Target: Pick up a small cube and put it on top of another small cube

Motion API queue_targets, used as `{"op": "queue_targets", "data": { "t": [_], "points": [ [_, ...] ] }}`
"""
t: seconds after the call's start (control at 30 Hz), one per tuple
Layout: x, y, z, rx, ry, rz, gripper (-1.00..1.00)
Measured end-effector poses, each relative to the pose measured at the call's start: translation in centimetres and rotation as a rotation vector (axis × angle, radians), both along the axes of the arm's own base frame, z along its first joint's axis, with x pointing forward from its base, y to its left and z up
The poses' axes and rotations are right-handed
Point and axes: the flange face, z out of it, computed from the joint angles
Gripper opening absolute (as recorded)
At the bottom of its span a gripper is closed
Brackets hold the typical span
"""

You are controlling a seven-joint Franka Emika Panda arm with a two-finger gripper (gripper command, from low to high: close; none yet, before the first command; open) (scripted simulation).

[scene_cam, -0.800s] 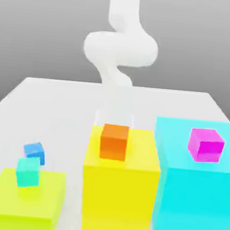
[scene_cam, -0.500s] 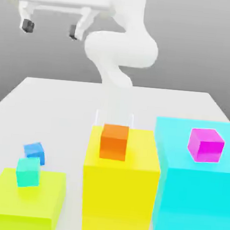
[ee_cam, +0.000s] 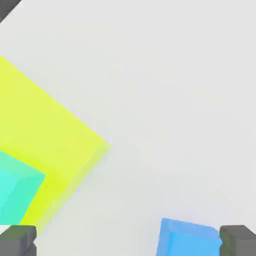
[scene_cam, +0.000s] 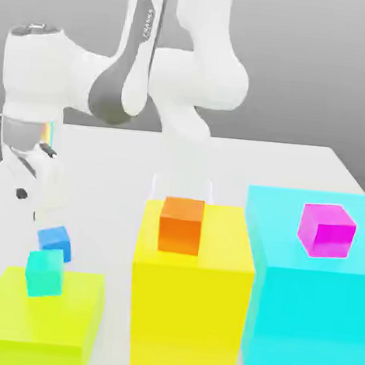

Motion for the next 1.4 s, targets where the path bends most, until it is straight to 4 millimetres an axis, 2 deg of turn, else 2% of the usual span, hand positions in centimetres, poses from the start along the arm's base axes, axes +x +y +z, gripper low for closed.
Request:
{"op": "queue_targets", "data": {
  "t": [0.03,0.1,0.3,0.33,0.53,0.6,0.83,1.07,1.27,1.33,1.4],
  "points": [
    [-1.3,0.0,-1.3,0.021,0.014,-0.035,0.0],
    [-2.3,-0.2,-3.2,0.036,0.024,-0.066,0.0],
    [-2.5,0.0,-8.3,0.038,0.03,-0.068,0.0],
    [-2.6,0.0,-8.9,0.038,0.03,-0.068,-1.0],
    [-2.6,0.1,-9.1,0.039,0.03,-0.067,-1.0],
    [-2.5,0.0,-8.3,0.039,0.029,-0.069,-1.0],
    [-2.3,-0.1,-2.8,0.04,0.028,-0.074,-1.0],
    [6.2,0.9,3.2,0.039,0.029,-0.074,-1.0],
    [12.9,3.9,9.1,0.042,0.027,-0.087,-1.0],
    [13.7,4.4,7.7,0.041,0.028,-0.087,-1.0],
    [13.8,4.5,5.1,0.041,0.028,-0.087,-1.0]
  ]
}}
